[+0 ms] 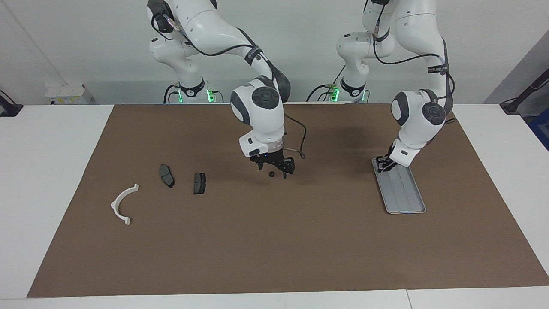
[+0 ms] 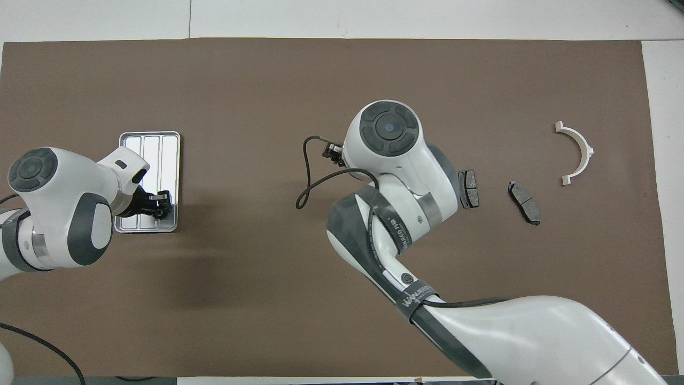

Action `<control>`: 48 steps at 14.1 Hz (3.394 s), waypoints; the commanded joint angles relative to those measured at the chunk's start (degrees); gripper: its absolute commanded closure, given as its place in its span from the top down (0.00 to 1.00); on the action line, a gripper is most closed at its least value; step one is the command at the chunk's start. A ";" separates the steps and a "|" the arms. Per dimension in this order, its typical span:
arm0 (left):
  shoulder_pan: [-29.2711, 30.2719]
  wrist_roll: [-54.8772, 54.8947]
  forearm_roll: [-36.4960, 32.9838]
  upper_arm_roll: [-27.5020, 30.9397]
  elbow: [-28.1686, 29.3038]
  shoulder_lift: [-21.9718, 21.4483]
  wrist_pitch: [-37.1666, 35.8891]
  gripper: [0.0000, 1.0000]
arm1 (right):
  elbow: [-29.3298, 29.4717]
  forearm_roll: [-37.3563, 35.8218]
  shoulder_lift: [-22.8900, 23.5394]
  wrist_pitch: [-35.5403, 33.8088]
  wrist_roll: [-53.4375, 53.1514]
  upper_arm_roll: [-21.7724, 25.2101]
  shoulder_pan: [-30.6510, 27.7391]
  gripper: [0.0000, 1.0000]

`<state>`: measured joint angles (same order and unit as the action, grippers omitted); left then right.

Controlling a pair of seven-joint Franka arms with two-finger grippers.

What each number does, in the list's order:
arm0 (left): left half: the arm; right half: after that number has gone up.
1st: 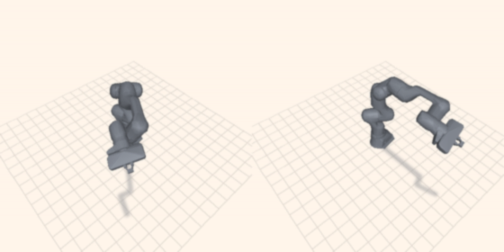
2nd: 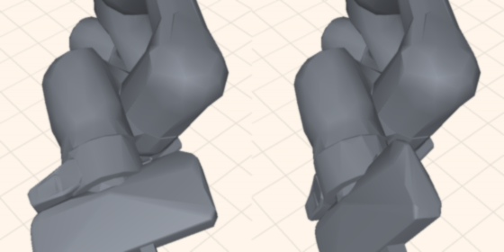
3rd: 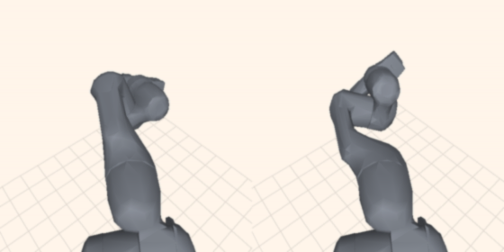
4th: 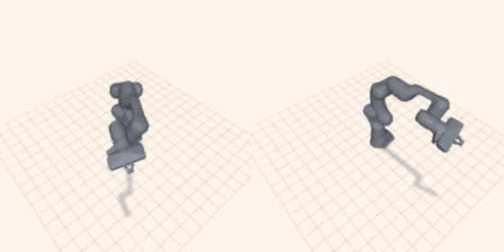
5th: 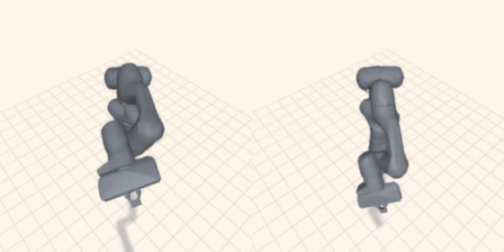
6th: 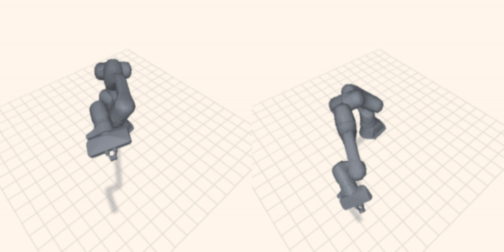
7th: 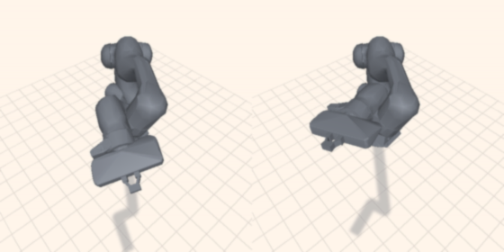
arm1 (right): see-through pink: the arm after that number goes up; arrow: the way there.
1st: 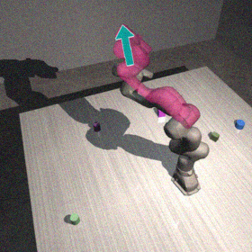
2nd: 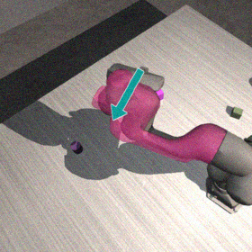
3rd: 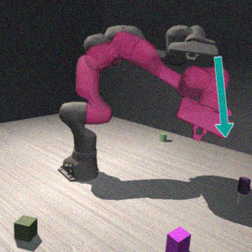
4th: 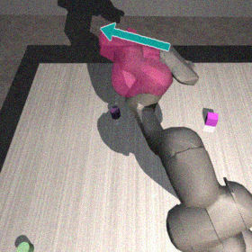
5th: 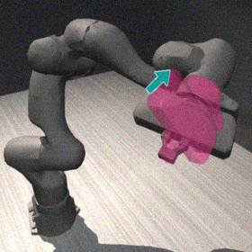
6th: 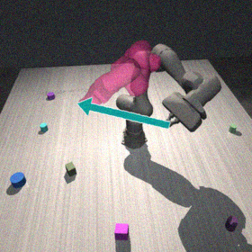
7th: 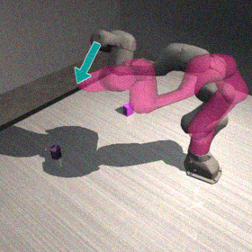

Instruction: Pick bearing gear from pile to tray

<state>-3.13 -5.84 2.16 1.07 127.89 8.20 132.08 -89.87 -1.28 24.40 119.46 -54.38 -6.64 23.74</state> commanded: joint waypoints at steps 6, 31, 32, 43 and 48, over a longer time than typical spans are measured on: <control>-2.48 -6.88 -0.32 -0.54 -10.19 1.46 -6.39 0.56 | 0.74 0.75 -4.01 -3.79 50.34 -0.40 -20.63 1.00; -38.62 -58.94 0.03 -0.19 -44.05 27.48 -16.59 0.56 | -3.91 0.49 -26.95 -24.80 55.69 -0.75 -28.40 1.00; -38.71 -59.11 0.04 -0.19 -42.65 27.05 -16.07 0.56 | -3.74 0.57 -26.95 -24.98 55.70 -0.75 -28.31 1.00; -39.50 -59.99 1.62 -0.45 -40.79 26.16 -15.80 0.56 | -2.24 0.49 -26.51 -25.77 55.87 8.04 -20.84 1.00; -39.50 -59.99 1.62 -0.45 -39.48 25.72 -15.28 0.55 | -2.42 0.57 -26.68 -25.77 55.78 7.96 -21.10 1.00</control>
<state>-41.76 -65.18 3.05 -0.21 85.31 36.18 116.31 -92.59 -1.26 -1.92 94.79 0.44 1.00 2.50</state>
